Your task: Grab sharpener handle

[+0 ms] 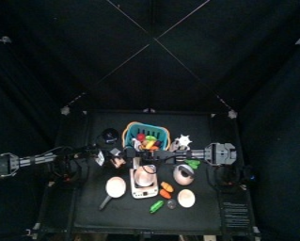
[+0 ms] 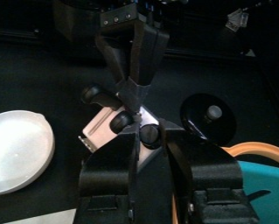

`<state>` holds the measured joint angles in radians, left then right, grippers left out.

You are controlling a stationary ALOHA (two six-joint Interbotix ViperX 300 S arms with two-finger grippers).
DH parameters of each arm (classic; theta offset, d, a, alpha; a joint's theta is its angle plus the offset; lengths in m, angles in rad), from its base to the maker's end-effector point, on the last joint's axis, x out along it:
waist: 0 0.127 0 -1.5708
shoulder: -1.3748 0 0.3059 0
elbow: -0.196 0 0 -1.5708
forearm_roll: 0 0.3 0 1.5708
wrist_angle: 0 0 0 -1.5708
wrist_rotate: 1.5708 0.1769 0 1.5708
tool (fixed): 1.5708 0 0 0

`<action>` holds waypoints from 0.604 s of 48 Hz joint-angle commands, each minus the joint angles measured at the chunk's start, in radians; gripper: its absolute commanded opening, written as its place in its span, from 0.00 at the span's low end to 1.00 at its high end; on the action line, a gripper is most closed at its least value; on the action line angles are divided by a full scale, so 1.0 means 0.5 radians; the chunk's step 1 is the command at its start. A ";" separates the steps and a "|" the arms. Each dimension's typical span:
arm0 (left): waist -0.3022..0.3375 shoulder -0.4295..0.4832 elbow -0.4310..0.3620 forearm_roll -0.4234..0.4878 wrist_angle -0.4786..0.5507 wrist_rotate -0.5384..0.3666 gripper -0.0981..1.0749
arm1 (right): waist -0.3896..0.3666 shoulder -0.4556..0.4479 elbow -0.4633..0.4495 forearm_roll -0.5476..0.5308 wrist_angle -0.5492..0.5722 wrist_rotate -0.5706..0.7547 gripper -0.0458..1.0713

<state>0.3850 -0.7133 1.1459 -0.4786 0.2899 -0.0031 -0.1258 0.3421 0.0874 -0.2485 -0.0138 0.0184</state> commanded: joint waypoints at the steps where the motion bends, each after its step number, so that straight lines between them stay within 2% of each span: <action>1: 0.058 0.028 -0.003 0.006 0.009 0.003 0.19 | 0.000 -0.031 -0.040 0.009 -0.006 0.012 0.54; 10: 0.098 0.028 0.006 0.012 0.031 0.003 0.19 | -0.003 -0.031 -0.043 0.012 -0.006 0.012 0.54; 29: 0.098 0.028 0.009 0.009 0.034 0.003 0.19 | -0.003 -0.021 -0.055 0.009 -0.006 0.009 0.54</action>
<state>0.4172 -0.7118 1.1490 -0.4786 0.3022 -0.0046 -0.1289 0.3467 0.0813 -0.2485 -0.0153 0.0184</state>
